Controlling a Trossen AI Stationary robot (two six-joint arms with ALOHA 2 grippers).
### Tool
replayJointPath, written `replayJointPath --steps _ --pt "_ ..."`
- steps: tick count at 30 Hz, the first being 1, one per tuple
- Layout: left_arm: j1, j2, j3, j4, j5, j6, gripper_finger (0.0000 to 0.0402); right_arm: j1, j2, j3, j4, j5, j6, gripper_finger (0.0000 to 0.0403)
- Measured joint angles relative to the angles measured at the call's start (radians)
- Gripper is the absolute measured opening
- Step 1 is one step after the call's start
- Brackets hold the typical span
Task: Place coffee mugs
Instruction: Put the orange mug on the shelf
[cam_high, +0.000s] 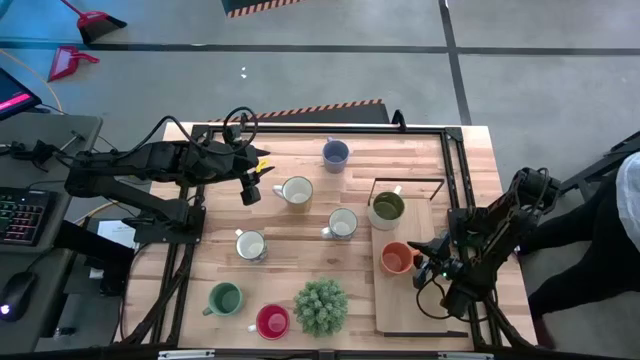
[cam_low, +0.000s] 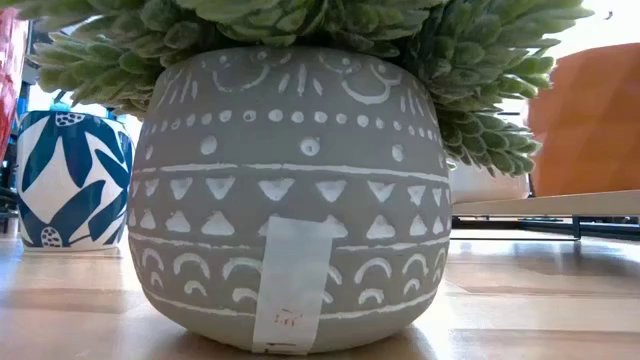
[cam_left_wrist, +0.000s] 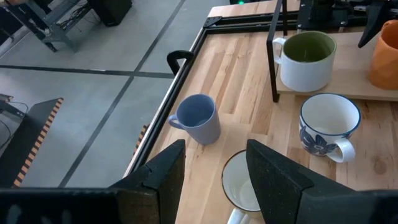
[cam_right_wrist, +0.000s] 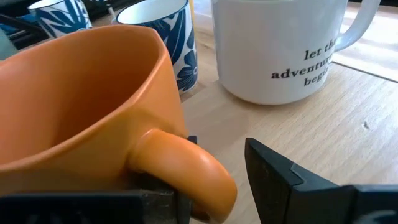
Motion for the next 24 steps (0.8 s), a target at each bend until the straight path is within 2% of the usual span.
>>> replayJointPath --steps 12,18,24 --pt "0.000 0.000 0.000 0.014 0.000 -0.005 0.0161 0.013 -0.034 0.001 -0.026 -0.065 0.046 0.0126" --pt "0.000 0.000 0.000 0.024 0.000 0.001 0.0161 0.053 -0.034 0.001 -0.036 -0.069 0.028 0.0131" --pt "0.000 0.000 0.000 0.024 0.000 0.001 0.0161 0.094 -0.034 0.006 -0.080 -0.081 0.097 0.0131"
